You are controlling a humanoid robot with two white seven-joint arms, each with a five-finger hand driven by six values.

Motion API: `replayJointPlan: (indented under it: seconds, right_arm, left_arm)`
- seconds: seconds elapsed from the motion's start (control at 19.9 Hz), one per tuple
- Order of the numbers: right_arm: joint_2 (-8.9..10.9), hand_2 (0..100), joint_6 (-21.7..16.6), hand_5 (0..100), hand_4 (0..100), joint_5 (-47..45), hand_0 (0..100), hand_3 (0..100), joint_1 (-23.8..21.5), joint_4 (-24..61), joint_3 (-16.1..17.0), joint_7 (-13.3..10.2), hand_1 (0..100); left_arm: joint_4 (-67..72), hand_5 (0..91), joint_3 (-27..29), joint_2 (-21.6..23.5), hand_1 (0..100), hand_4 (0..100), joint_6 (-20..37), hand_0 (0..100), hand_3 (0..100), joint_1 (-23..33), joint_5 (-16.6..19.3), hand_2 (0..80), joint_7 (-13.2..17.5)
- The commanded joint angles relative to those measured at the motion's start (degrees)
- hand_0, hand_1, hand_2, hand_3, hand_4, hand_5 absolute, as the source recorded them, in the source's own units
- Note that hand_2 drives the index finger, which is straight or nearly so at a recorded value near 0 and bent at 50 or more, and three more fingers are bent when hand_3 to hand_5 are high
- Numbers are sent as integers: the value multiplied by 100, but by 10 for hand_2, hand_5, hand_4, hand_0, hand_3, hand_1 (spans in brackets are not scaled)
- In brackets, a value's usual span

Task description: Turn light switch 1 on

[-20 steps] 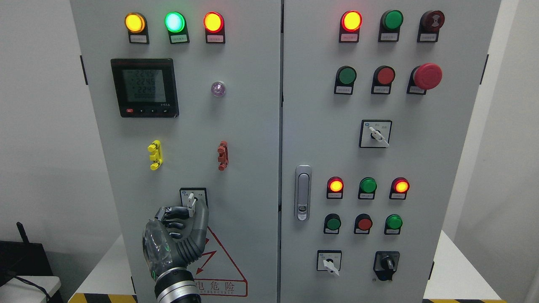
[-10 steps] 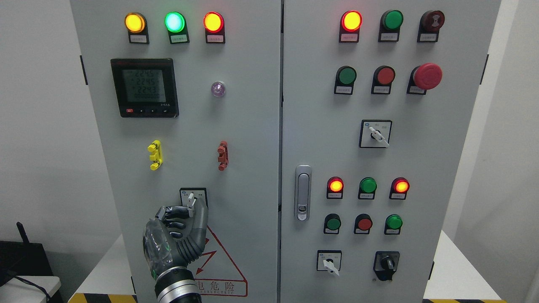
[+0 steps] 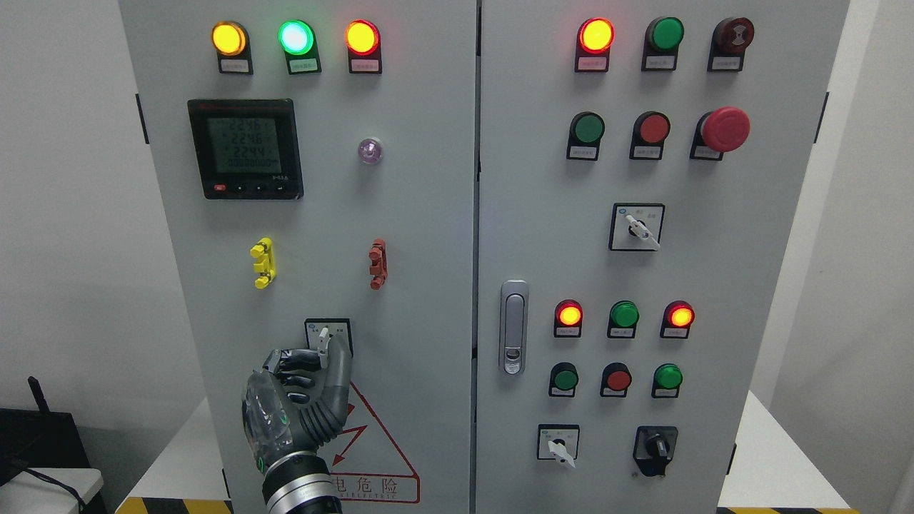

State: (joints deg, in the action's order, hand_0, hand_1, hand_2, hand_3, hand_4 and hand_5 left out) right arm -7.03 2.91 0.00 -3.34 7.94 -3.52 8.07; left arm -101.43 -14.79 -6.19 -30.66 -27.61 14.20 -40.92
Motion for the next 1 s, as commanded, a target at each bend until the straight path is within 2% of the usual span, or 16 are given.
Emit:
replayJointPlan:
  seconds: [0.0, 0.95]
  right_arm:
    - [0, 0, -1, 0, 0, -105, 120, 0, 0, 6, 0, -24, 389]
    - [0, 0, -1, 0, 0, -97, 120, 0, 0, 6, 0, -24, 389]
  left_arm:
    - [1, 627, 12, 3, 435, 709, 7, 221, 654, -8, 4, 563, -30]
    - [10, 633, 12, -5, 426, 714, -28, 239, 658, -34, -5, 572, -30]
